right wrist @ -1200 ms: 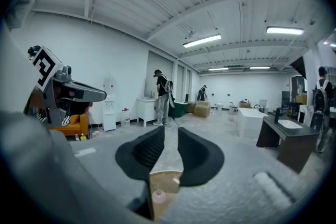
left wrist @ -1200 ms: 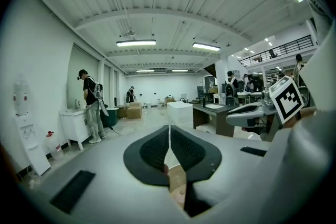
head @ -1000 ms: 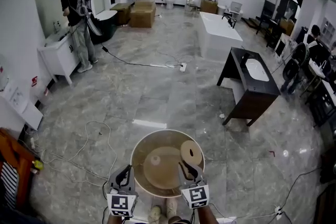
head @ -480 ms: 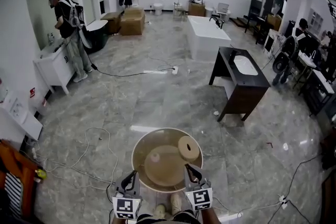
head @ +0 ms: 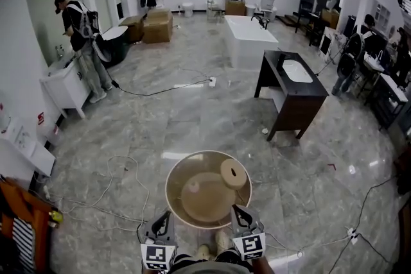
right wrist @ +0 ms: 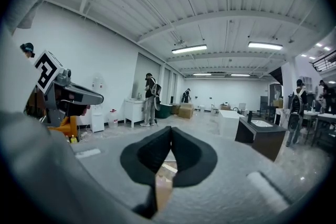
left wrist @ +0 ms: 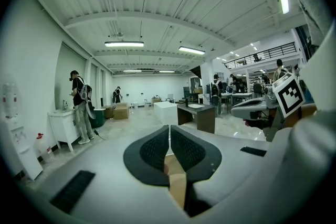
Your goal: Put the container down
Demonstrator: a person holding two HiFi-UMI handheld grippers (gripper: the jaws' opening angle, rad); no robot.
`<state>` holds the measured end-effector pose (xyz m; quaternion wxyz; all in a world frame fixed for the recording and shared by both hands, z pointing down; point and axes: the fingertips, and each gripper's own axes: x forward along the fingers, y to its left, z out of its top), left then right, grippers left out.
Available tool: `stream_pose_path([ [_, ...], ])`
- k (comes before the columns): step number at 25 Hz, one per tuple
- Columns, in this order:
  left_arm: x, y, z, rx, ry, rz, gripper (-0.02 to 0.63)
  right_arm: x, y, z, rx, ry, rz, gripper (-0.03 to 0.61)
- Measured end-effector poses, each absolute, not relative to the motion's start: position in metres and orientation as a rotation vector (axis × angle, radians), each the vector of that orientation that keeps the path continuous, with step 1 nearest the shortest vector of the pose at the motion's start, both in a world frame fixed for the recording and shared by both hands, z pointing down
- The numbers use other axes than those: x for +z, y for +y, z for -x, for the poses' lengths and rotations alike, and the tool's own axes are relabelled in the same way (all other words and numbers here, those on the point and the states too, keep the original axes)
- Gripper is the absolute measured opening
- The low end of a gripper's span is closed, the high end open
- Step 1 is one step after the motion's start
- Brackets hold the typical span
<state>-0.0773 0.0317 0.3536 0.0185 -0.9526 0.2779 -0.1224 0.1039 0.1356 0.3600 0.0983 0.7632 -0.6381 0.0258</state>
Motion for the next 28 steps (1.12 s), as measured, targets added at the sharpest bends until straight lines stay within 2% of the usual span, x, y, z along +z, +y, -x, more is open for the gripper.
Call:
stream_pose_path([
  [28,0.349,0.027,0.076,-0.353,0.822,2.956,0.026,0.349,0.130,-0.094,0.029,-1.904,-2.260,0.000],
])
